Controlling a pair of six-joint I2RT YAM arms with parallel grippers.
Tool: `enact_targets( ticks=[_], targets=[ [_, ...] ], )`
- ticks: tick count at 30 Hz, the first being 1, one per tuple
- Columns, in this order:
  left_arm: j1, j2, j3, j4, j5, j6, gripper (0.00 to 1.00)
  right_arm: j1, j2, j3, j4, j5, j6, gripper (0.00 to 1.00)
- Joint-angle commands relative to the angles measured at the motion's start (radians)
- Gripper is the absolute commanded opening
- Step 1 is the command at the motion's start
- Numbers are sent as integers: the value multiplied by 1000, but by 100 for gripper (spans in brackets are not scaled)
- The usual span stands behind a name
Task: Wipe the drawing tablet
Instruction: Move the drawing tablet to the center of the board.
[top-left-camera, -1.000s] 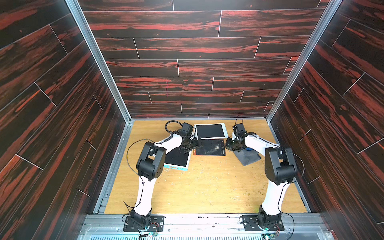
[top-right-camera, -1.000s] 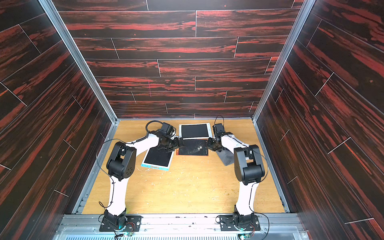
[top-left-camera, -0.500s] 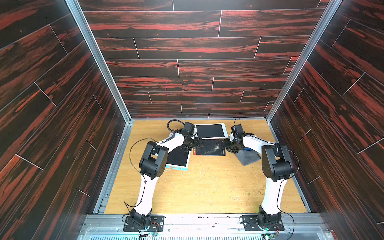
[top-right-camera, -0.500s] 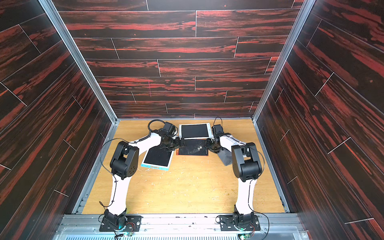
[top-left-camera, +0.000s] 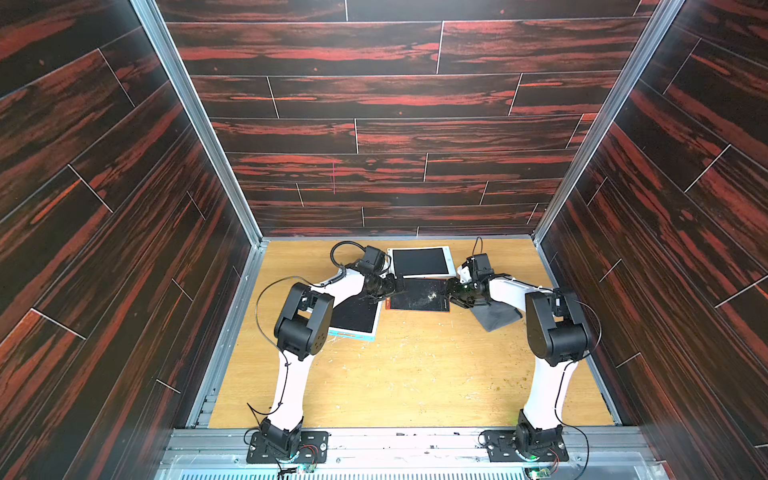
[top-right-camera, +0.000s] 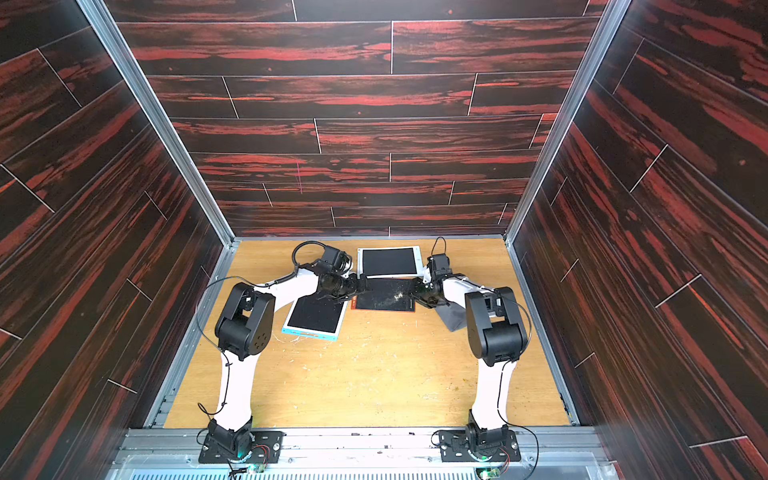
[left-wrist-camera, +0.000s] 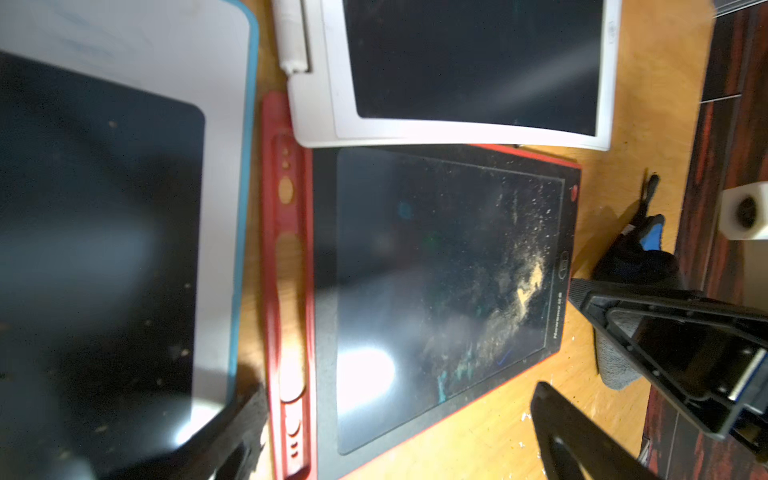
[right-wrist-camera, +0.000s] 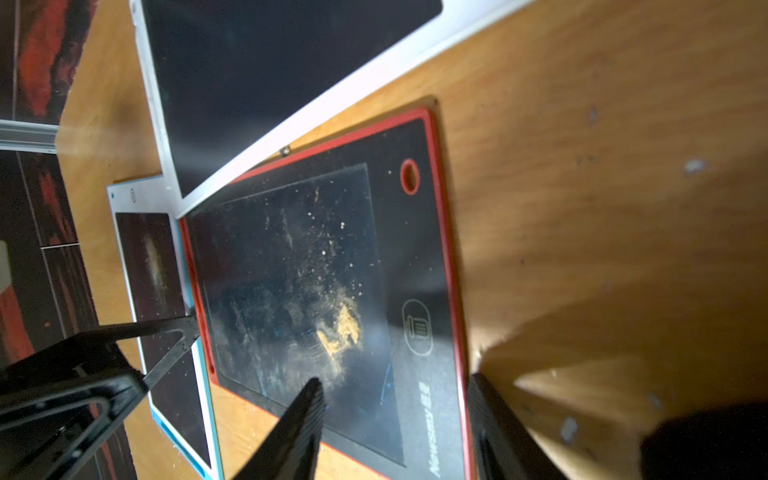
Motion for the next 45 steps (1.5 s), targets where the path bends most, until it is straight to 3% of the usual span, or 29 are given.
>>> enact_targets(
  ticks=[1,22,36,41,45],
  targets=[
    [-34,-21,-114,-36,24,-17,100,34,-6,-74,-84,-58,16,58],
    [-136,-292,-516,134,-11,-88,100,158,-300,-444,-22,46,87,57],
    [-298,-479,-753,288,-65,-228,100,236,-569,-675,-51,146,177,56],
    [-313,-544,-767,253,-102,-220,100,236,-642,-651,-154,225,149,56],
    [-312,-585,-650,26,-205,-85,100,235,-611,-504,-300,351,90,57]
  ],
)
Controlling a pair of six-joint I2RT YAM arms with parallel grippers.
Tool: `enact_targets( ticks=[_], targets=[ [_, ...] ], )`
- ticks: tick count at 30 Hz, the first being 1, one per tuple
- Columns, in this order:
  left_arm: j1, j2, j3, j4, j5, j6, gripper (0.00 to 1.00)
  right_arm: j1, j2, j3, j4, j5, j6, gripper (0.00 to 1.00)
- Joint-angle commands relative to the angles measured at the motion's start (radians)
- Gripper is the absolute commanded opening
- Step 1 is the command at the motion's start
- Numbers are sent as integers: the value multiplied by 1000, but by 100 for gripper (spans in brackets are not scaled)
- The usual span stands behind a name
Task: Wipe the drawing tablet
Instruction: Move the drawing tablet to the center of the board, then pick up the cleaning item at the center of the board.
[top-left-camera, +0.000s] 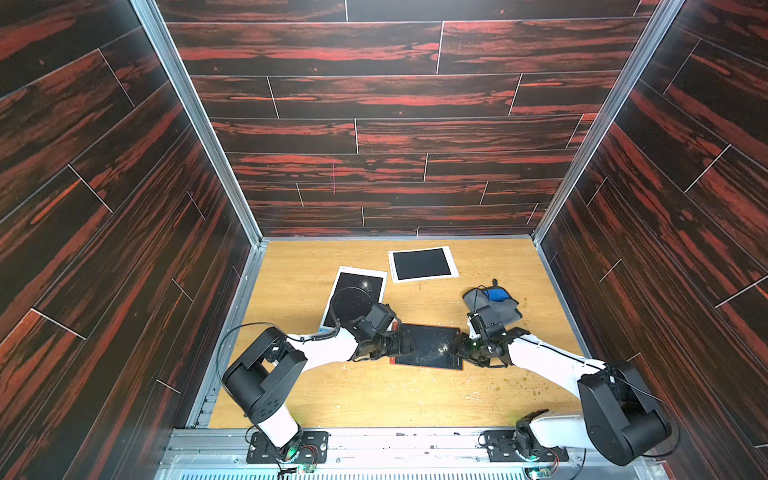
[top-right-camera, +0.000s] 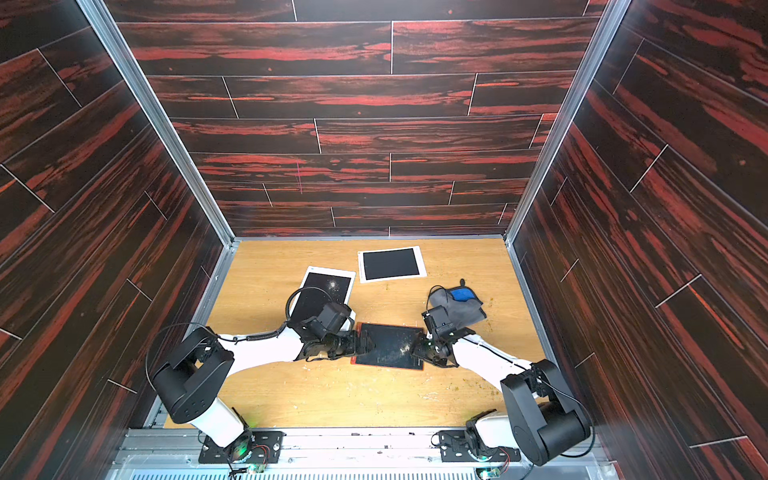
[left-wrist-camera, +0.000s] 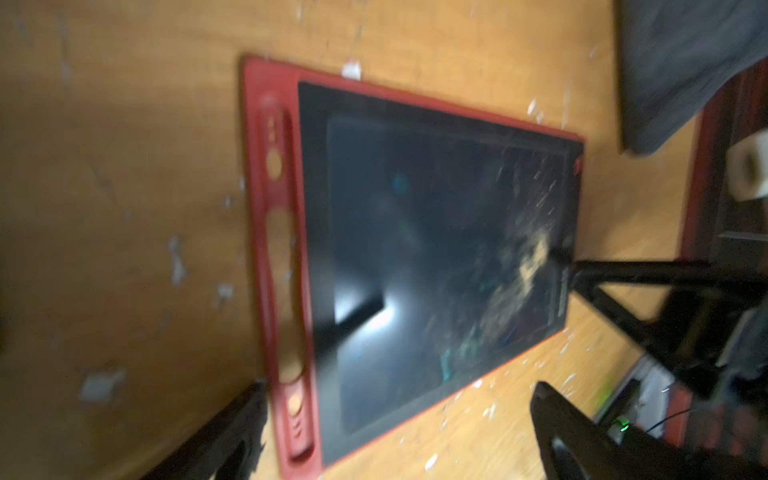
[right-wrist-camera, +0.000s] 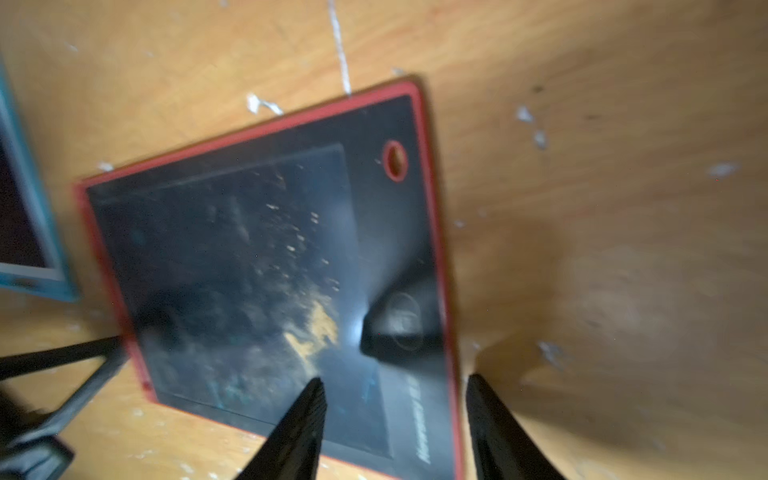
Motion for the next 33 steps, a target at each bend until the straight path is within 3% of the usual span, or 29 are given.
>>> enact_targets(
  ticks=[1,5,9,13,17,26,33],
  targets=[
    [2,-60,108,-224,-91,116,100,6,23,143,-168,117,-54,57],
    [38,-89,222,-394,-188,211,100,-5,45,340,-325,294,-75,59],
    [126,-133,234,-372,-107,231,100,-90,111,498,-381,378,-75,59],
    [192,-104,275,-350,-18,263,100,-256,254,637,-437,344,-46,59],
    [211,-30,331,-357,31,318,100,-343,357,688,-412,327,-67,58],
    [269,51,308,-257,160,285,100,-378,616,741,-363,229,-75,57],
    [271,30,271,-229,175,266,100,-379,658,661,-323,173,-57,56]
  ],
)
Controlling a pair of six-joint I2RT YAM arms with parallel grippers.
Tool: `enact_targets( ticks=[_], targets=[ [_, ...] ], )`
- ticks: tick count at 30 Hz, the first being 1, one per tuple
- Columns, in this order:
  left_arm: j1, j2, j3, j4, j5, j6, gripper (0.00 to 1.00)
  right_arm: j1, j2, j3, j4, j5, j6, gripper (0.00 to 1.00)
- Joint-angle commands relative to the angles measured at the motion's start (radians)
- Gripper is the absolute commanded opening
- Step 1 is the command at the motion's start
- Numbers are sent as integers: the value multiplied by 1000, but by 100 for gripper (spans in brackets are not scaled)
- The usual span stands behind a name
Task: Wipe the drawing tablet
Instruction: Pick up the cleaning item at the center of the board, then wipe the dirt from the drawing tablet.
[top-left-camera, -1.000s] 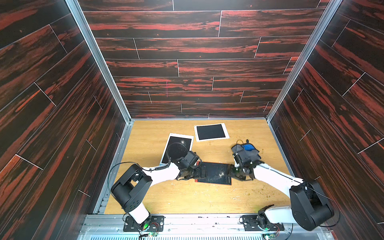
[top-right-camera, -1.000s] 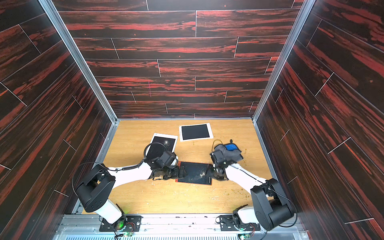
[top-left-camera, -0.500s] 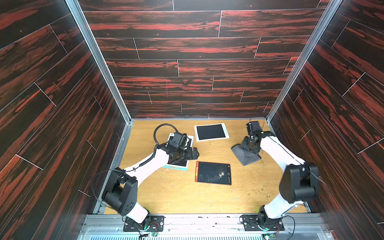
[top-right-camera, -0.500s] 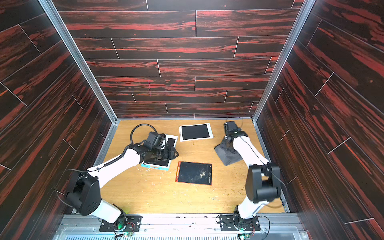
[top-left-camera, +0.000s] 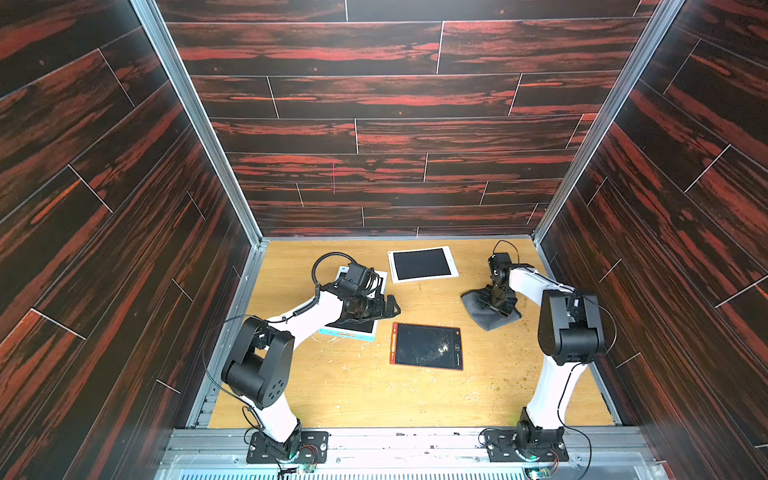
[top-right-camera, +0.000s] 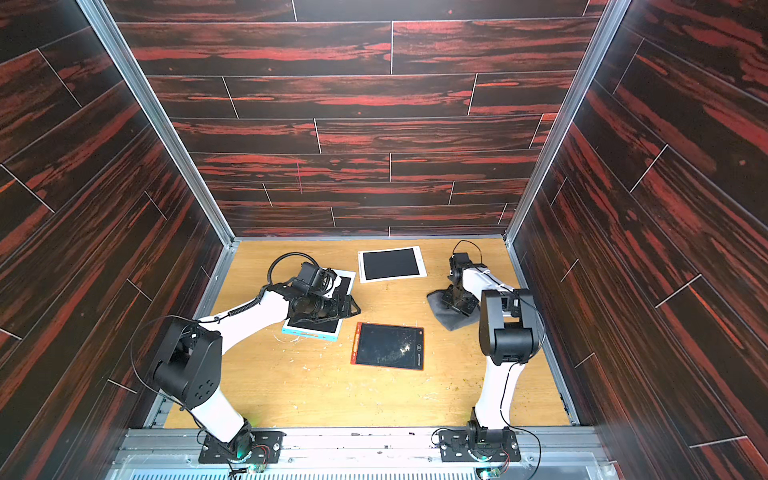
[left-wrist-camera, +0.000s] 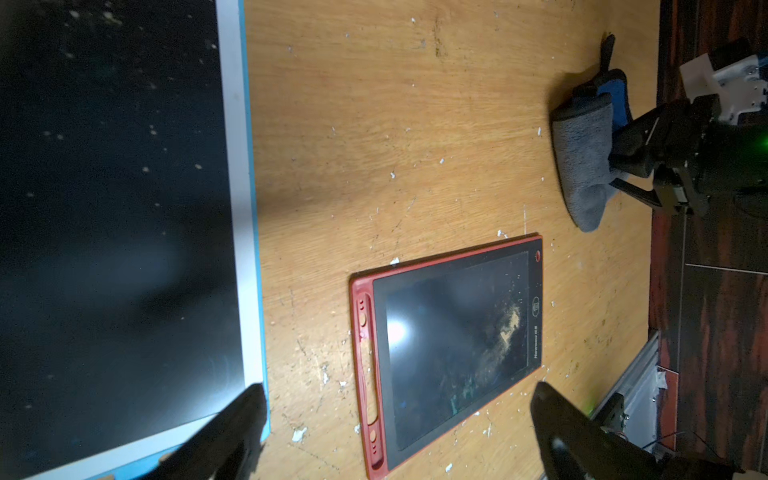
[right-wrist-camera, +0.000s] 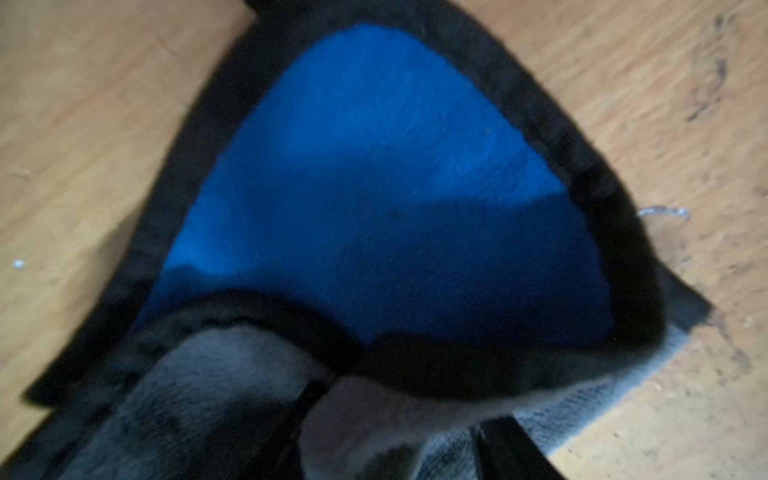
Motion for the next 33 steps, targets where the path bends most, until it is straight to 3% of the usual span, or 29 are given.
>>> enact_targets(
  ticks=[1,3,4,5,9,12,17,20,27,33],
  targets=[
    [-1,-29,-31,25,36,-19,100,4,39,-66,1,-62,8,56],
    [-1,-27,-39,44,49,-35,100,2,34,-78,12,-62,-7,50],
    [-1,-26,-44,52,52,-43,100,4,29,-79,13,-58,-8,30],
    [-2,-24,-47,55,51,-48,100,4,23,-81,8,-47,-3,0],
    [0,-22,-60,36,20,-51,100,2,-30,-45,2,-38,-26,0],
    [-2,-29,-62,-21,-39,-28,100,26,-152,-20,-7,9,-56,0],
    [-2,-39,-75,-63,-59,-11,100,178,-386,-15,-84,174,-109,0],
    [-3,-40,-88,-63,-60,-15,100,281,-483,-32,-147,193,-105,0],
    [-4,-23,-119,-34,-22,-44,99,492,-593,-59,-199,75,-105,0],
    [-12,-39,-144,-36,-117,-46,100,636,-556,-121,-93,-25,-110,0]
  ],
)
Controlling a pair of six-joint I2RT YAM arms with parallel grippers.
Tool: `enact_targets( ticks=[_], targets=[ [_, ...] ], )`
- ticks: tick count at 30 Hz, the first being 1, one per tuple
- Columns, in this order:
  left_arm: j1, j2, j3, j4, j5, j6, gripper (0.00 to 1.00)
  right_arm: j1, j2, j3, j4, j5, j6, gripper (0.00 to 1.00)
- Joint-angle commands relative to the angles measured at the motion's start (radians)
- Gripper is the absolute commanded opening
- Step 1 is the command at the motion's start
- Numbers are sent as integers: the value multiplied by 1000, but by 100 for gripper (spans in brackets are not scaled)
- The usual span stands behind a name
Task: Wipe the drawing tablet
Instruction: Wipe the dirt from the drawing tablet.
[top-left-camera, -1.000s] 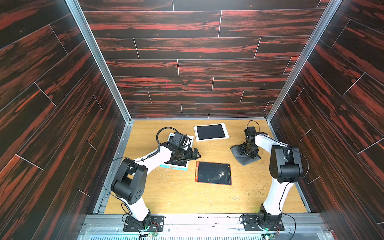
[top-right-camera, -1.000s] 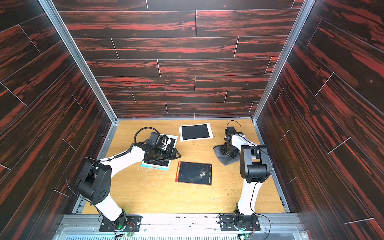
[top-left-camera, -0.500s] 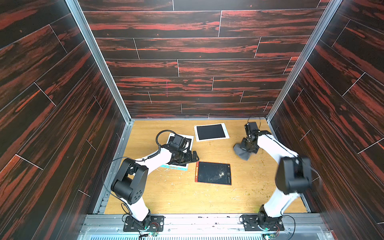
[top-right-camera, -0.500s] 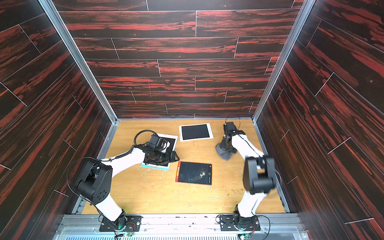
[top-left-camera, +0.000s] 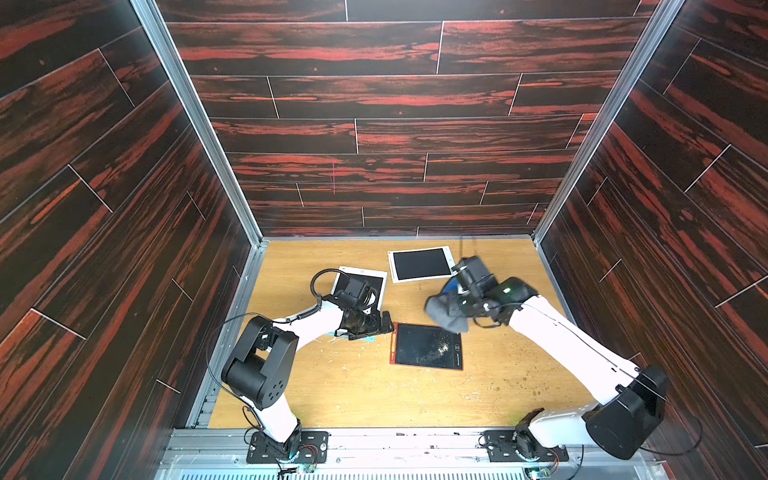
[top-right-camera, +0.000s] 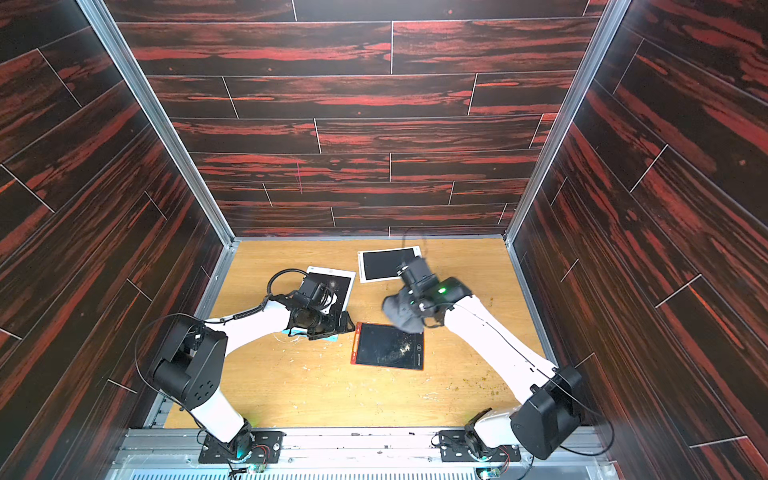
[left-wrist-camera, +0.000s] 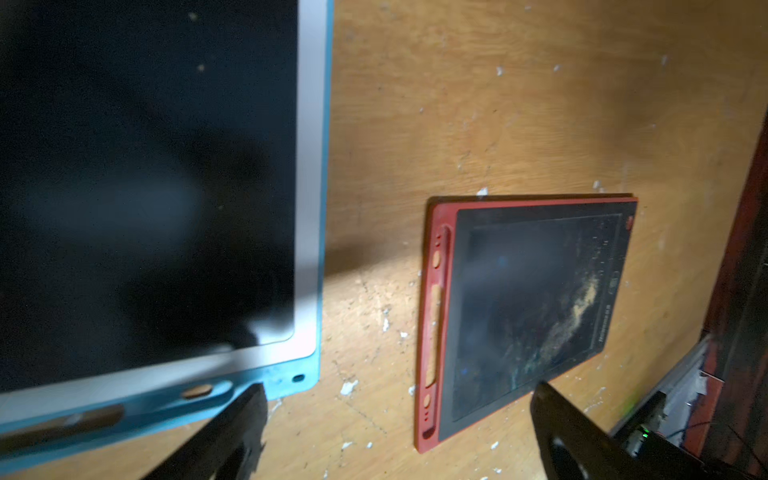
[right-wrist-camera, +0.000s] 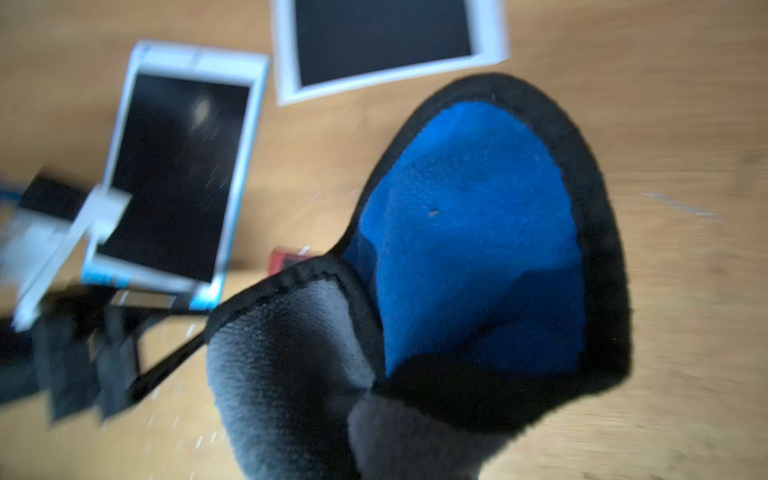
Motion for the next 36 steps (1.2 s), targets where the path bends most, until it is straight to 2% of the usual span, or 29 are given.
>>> enact_targets(
  ticks=[1,4,8,14,20,29,36],
  targets=[
    [-5,-55,-26,-8,-71,-13,100,56,29,-73,81,-112,-6,0],
    [-3,-160,-96,31,-118,-42,100,90,62,-126,194,-207,-7,0],
    [6,-290,-133,-6,-210,-34,100,149,155,-96,253,-297,-20,0],
    [8,-296,-102,-77,-238,-21,100,164,317,-164,391,-405,6,0],
    [7,-256,-89,-75,-226,-16,99,164,426,-256,453,-382,74,0],
    [7,-210,-24,-132,-260,33,99,163,384,-357,406,-279,144,0],
    [7,-186,11,-152,-261,45,99,154,335,-390,387,-271,166,0]
  ],
)
